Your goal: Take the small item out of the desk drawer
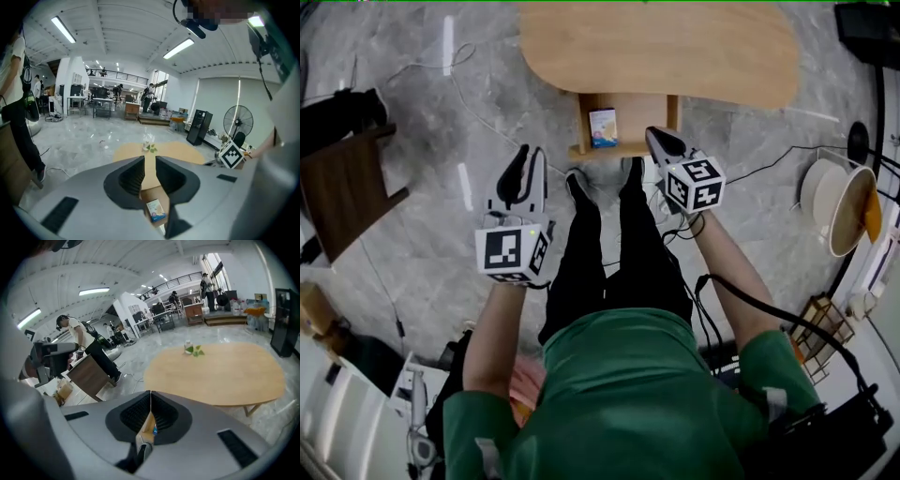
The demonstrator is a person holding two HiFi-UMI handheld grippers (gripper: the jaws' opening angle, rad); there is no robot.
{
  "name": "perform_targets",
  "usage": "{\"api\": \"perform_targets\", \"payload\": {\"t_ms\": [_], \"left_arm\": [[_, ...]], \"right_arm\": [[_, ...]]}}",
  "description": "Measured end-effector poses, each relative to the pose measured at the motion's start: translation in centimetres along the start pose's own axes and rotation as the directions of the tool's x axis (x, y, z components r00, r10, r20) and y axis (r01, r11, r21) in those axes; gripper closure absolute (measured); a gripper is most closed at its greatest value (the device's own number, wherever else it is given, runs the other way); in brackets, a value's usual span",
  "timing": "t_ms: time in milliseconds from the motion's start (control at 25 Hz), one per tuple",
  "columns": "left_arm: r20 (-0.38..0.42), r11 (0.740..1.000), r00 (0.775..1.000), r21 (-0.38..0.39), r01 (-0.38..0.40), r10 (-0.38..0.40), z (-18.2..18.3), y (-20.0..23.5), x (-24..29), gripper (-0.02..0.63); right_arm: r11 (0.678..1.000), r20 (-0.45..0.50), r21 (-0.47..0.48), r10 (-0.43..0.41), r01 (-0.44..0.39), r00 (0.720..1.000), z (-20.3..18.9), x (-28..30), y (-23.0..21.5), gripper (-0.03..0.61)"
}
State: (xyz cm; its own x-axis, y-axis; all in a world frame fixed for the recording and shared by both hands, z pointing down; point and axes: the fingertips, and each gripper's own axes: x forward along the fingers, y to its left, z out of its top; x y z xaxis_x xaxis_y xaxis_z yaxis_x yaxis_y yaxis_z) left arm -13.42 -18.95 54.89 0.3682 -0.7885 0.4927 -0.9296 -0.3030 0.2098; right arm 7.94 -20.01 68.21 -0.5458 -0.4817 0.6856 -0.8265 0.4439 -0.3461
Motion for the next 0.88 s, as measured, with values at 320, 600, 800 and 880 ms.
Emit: {"api": "perform_targets", "payload": {"t_ms": [320, 600, 800, 880], "left_arm": [[-0.082, 0.997, 0.995, -0.053, -0.063, 0.059, -8.1, 1.6, 4.4, 0.529], [-0.152, 0.990, 0.986, -0.118, -0.082, 0.064, -15.6, 1.7, 5.8, 0.529], [-0.195, 0.985, 0.980, -0.159, -0.072, 0.040, -20.1, 2.0, 6.6, 0.529], [-0.214, 0.987, 0.977, -0.154, -0.055, 0.021, -21.6, 1.9, 7.1, 0.529]], "right_arm": [[0.998, -0.200, -0.037, 0.036, -0.044, 0.979, -8.7, 8.4, -4.8, 0.554], [0.987, -0.347, -0.108, 0.074, -0.118, 0.935, -15.2, 13.9, -5.8, 0.553], [0.992, -0.416, -0.065, 0.071, -0.108, 0.907, -19.7, 17.7, -7.2, 0.499], [0.995, -0.434, -0.028, 0.074, -0.096, 0.898, -21.1, 18.8, -7.8, 0.480]]}}
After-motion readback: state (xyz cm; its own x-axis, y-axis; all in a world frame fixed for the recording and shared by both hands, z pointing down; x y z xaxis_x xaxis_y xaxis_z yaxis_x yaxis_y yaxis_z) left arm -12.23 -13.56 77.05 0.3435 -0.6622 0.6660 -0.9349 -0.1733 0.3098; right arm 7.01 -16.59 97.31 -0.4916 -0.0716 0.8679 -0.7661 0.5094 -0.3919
